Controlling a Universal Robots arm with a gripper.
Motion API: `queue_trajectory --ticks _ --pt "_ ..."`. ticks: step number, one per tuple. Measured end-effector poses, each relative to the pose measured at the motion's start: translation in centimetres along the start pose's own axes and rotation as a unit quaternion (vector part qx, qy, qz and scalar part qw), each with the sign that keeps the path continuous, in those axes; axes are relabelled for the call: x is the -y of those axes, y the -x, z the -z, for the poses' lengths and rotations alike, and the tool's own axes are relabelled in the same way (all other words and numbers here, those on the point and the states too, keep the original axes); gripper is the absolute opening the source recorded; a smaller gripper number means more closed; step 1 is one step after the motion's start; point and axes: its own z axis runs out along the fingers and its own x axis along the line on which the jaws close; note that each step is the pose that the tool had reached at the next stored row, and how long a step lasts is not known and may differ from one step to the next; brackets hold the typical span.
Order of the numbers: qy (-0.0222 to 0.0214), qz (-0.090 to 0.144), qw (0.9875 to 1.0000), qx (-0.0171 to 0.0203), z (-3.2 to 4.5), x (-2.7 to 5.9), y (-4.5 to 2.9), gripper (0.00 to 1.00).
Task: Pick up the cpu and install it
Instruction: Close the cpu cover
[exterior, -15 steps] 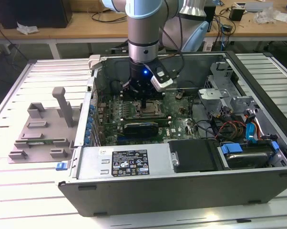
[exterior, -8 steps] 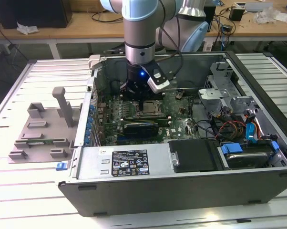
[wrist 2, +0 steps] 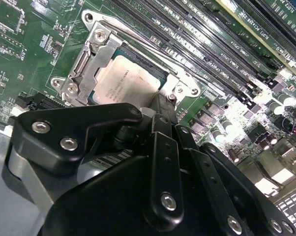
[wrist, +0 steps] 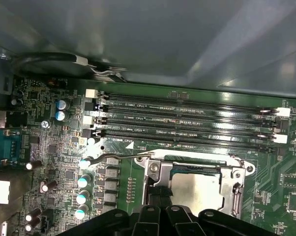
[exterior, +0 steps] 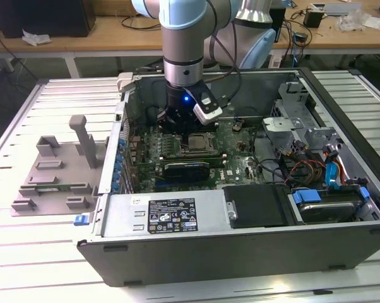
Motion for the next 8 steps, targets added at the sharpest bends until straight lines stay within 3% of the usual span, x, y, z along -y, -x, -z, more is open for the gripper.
queue_trajectory --ticks 5,8 --pt "-0.0002 0.000 1.0000 -0.0001 0.36 0.01 0.00 0.11" --pt "-0.0007 0.000 1.0000 -0.0001 1.04 0.02 0.00 0.11"
